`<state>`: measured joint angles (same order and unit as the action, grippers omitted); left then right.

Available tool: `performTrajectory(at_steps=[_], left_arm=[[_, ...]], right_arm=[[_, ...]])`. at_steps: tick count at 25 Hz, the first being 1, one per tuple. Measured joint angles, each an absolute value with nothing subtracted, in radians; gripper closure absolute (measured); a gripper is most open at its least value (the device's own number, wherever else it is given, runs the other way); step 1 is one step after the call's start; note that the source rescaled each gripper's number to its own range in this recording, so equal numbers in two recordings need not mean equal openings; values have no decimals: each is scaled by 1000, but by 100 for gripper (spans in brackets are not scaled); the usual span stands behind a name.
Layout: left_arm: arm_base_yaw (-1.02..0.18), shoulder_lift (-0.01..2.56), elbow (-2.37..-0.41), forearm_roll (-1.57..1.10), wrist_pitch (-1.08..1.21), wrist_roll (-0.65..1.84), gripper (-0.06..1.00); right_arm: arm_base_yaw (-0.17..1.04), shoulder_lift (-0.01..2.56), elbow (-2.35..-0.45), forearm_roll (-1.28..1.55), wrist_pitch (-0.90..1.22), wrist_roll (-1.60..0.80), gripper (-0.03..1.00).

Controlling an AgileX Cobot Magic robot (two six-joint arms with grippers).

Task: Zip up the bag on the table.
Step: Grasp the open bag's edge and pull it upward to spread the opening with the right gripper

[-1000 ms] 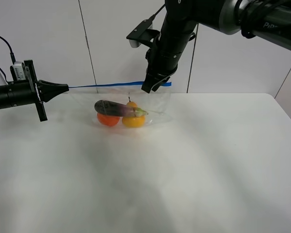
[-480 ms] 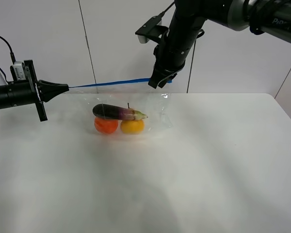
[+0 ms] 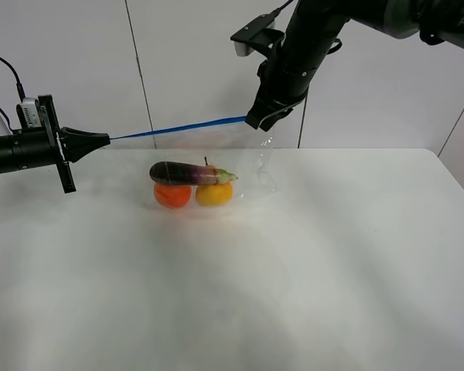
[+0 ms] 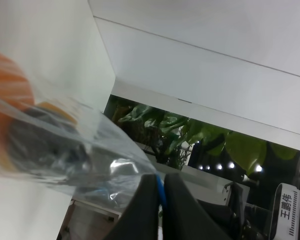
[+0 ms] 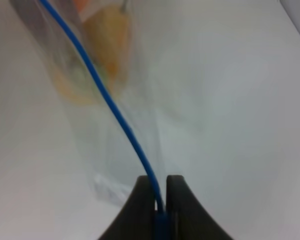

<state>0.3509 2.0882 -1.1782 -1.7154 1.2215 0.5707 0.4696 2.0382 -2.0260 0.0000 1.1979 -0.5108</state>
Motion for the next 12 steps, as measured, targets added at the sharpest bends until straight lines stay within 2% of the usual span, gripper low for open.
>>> performTrajectory(at_steps=[3, 5, 7, 10, 11, 12], left_arm=[[351, 2088, -1178, -1715, 1222, 571, 94], [351, 2088, -1178, -1717, 1217, 571, 94], [352, 2088, -1178, -1722, 1209, 571, 94], [346, 2088, -1178, -1727, 1199, 573, 94], [344, 2088, -1178, -1727, 1195, 573, 94], [343, 2088, -1178, -1727, 1194, 573, 94]], right_arm=[[467, 2038, -2026, 0, 1209, -501, 94], [463, 2038, -2026, 7, 1215, -493, 87], [458, 2037, -2026, 0, 1216, -488, 67], [458, 2035, -2026, 14, 1206, -485, 20], [458, 2034, -2026, 19, 1201, -485, 11], [458, 2030, -2026, 25, 1193, -484, 6]])
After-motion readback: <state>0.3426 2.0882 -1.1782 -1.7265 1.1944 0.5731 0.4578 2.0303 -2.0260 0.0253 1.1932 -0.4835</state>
